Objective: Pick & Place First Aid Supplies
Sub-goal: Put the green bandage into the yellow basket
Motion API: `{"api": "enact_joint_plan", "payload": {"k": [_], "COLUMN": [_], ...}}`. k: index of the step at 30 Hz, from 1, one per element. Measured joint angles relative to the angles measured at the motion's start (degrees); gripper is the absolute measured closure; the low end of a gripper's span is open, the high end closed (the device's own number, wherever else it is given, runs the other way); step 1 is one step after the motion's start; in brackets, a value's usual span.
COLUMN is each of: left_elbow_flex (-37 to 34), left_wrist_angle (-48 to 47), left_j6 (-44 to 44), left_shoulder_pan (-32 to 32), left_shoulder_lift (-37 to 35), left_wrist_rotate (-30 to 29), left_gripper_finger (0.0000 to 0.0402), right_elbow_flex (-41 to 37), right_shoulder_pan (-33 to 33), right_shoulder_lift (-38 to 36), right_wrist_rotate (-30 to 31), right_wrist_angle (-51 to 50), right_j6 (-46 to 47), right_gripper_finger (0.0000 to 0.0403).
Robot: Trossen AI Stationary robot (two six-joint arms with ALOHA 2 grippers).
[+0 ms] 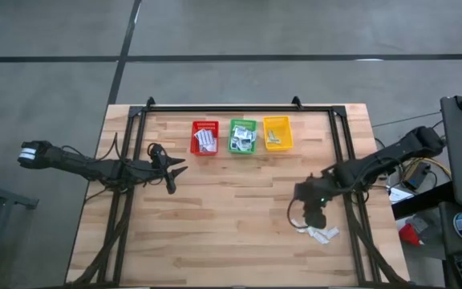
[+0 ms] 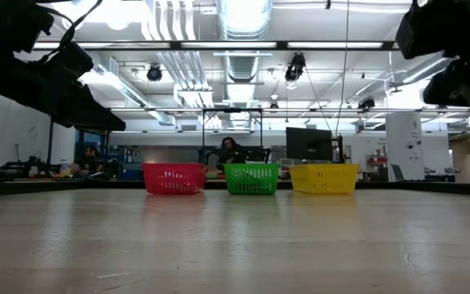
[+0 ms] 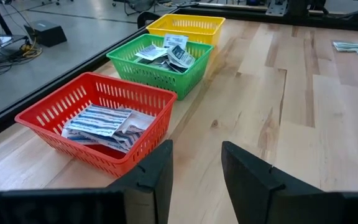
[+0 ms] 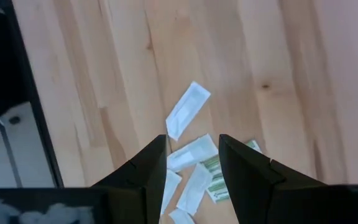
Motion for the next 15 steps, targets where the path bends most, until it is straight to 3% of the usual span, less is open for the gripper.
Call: {"api": "enact_joint_plan", "payload": {"k": [15], "left_elbow_flex": [0.0], "left_wrist_angle": [0.0], "left_j6": [-0.1], "left_shoulder_pan": [0.0], "left_shoulder_lift": [0.0], "left_wrist_rotate": [0.0], "left_gripper_finger": [0.0268], "right_elbow_flex": [0.0], "right_shoulder_pan": [2.0], "right_shoulder_lift": [12.4], "right_wrist_rotate": [-3.1], "right_wrist_angle": [8.6], "right_j6": [2.6], "right_gripper_finger": [0.0259]}}
